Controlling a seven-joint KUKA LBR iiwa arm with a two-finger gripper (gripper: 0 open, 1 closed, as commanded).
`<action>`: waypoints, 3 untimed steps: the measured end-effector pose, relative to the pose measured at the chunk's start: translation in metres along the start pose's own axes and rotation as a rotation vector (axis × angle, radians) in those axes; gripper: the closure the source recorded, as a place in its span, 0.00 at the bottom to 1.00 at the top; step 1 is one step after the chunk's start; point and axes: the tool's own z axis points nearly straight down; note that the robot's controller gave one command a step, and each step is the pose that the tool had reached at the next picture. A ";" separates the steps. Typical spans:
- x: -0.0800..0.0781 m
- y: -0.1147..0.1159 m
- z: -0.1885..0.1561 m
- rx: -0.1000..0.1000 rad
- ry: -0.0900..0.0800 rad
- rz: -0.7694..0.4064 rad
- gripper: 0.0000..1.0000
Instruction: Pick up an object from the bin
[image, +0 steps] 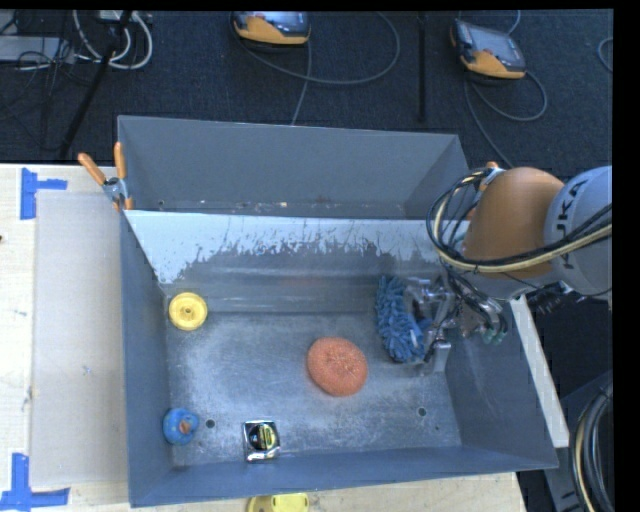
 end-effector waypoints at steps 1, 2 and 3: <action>-0.006 -0.017 0.012 -0.005 0.000 0.305 1.00; -0.006 -0.017 0.012 -0.004 0.000 0.303 1.00; 0.001 -0.017 -0.001 -0.002 -0.001 0.301 1.00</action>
Offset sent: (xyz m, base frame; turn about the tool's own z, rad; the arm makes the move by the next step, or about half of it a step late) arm 0.0000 0.0000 0.0000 0.0000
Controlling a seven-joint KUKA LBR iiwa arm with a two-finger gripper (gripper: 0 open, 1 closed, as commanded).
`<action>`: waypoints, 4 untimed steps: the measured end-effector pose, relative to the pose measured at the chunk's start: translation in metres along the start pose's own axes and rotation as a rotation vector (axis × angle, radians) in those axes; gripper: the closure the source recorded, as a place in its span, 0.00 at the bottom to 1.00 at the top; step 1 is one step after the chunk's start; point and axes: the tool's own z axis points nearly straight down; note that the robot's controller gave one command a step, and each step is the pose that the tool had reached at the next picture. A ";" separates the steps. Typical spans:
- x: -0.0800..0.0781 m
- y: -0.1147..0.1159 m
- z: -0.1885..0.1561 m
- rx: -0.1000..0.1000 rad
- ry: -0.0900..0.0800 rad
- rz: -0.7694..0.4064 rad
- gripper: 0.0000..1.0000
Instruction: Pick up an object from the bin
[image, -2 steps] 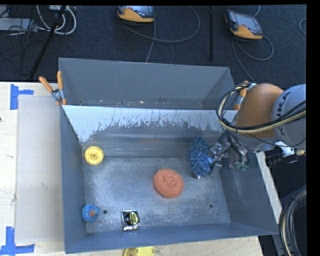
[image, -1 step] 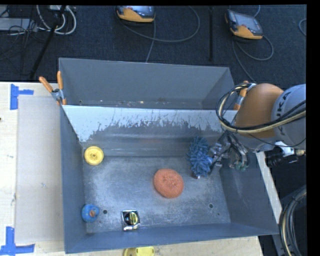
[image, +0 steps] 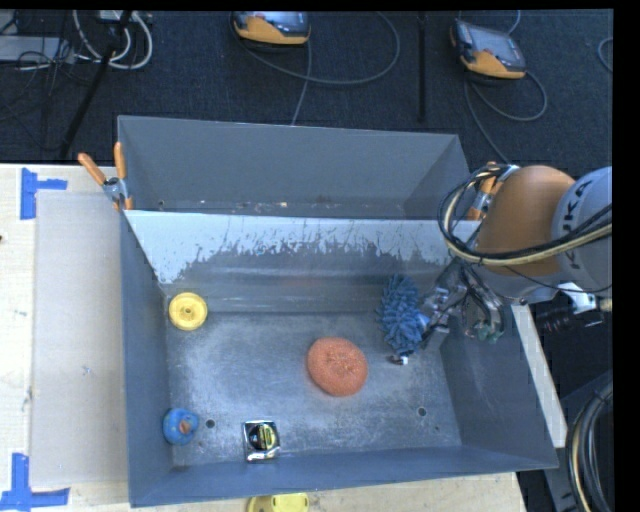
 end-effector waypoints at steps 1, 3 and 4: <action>0.018 -0.010 -0.009 0.002 0.005 -0.016 1.00; 0.045 -0.034 -0.155 0.001 0.002 -0.025 1.00; 0.045 -0.034 -0.155 0.002 0.004 -0.026 0.00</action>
Offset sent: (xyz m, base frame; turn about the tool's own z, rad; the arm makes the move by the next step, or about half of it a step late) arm -0.0221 -0.0191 0.0010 -0.0211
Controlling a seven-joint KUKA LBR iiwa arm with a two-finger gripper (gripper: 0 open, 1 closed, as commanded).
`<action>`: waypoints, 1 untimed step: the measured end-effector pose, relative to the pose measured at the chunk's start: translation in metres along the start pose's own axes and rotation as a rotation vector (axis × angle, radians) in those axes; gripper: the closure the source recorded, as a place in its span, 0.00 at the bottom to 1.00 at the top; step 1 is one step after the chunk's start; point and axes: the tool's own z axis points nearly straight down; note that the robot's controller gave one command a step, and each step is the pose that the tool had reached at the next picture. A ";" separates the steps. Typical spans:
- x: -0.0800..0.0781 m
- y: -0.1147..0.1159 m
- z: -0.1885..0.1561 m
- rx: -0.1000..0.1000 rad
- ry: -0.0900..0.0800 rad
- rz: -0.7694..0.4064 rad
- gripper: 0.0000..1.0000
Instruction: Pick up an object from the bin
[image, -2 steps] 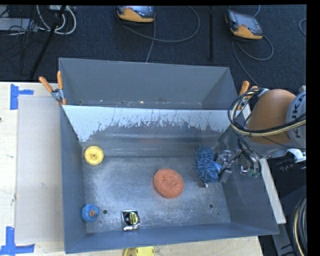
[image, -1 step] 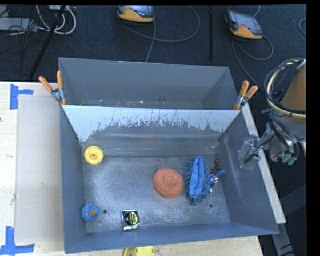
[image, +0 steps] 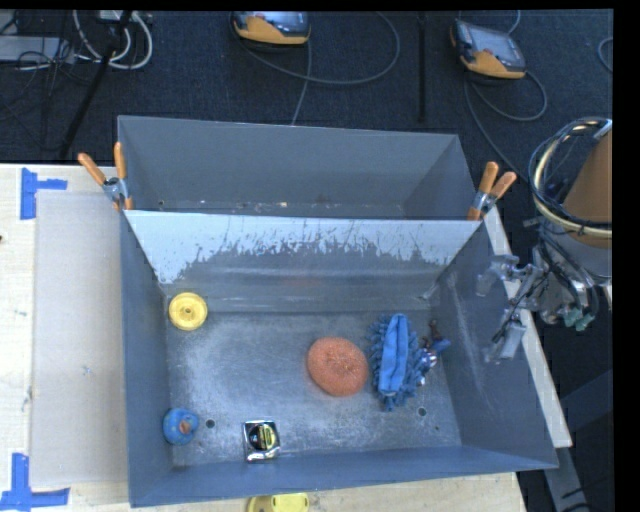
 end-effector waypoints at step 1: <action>0.000 0.000 0.000 0.000 0.000 0.000 0.00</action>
Offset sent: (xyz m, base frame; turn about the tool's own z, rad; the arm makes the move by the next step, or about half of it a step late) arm -0.0262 0.0445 -0.1136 0.0538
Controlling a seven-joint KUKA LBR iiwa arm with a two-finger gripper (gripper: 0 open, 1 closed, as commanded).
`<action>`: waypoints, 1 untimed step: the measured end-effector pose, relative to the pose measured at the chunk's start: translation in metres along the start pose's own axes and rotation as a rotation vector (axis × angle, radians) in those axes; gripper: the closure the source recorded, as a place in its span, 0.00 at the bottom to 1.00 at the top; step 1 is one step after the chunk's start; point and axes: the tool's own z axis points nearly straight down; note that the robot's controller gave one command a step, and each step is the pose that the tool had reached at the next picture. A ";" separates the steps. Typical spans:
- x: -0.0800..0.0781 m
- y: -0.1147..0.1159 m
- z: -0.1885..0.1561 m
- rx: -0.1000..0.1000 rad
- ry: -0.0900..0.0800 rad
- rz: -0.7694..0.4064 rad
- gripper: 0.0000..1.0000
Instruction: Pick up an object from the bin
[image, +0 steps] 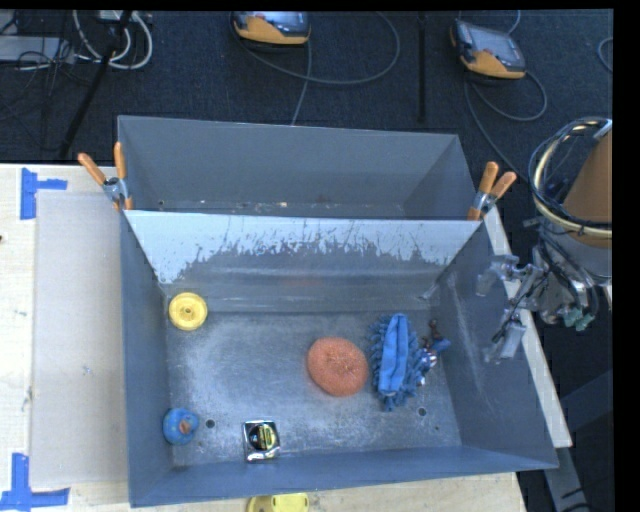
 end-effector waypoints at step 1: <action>0.016 0.016 0.052 0.000 -0.004 0.027 0.00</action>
Offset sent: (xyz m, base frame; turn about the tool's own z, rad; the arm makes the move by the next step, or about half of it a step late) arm -0.0100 0.0646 -0.1136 -0.0337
